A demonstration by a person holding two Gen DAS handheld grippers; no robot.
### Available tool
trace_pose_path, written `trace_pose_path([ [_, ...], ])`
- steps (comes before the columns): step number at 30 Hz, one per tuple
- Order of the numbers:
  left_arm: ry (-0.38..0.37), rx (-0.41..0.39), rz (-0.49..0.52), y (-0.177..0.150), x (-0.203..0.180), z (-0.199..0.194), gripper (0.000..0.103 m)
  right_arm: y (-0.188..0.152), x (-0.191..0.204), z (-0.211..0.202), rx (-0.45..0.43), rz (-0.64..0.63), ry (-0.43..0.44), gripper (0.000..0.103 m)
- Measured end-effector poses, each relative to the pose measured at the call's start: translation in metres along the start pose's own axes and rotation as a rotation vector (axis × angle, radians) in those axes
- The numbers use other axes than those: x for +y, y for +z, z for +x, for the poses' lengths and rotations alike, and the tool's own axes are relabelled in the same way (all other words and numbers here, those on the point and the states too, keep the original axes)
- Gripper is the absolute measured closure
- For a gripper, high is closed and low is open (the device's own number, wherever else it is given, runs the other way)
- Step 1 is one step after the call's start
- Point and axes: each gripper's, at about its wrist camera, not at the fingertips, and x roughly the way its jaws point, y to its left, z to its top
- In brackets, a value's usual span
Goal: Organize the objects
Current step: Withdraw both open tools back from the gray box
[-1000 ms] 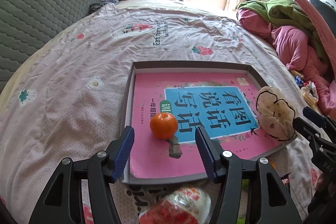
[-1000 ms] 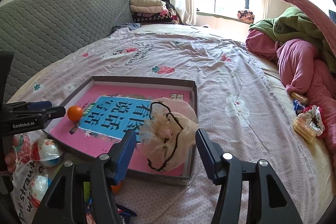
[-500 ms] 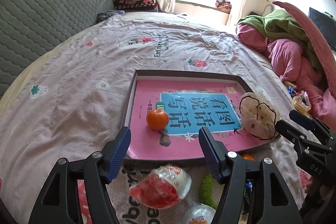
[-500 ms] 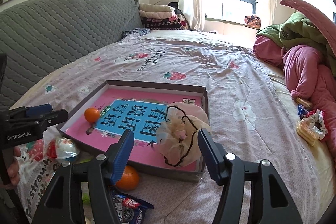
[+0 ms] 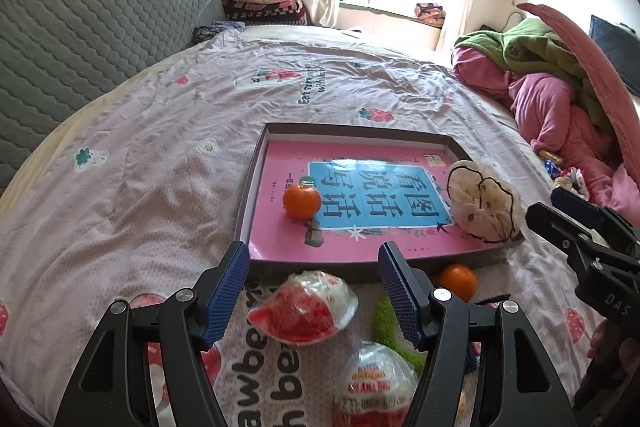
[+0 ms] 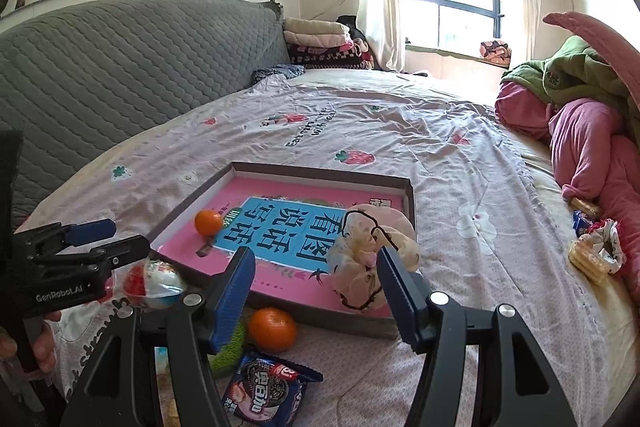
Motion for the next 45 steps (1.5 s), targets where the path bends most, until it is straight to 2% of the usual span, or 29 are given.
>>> trace_pose_path([
  [11, -0.014, 0.030, 0.045, -0.018, -0.010, -0.013, 0.034, -0.003, 0.005, -0.021, -0.038, -0.022, -0.027, 0.040],
  [19, -0.017, 0.028, 0.049, -0.023, -0.007, -0.025, 0.034, -0.010, 0.010, -0.024, -0.029, -0.013, -0.008, 0.040],
  [25, -0.023, 0.062, 0.035, -0.031, -0.002, -0.026, 0.034, -0.012, 0.013, -0.029, -0.043, -0.008, -0.005, 0.040],
  [45, -0.016, 0.080, 0.065, -0.047, -0.012, -0.042, 0.034, -0.026, 0.014, -0.043, -0.031, 0.008, 0.030, 0.040],
])
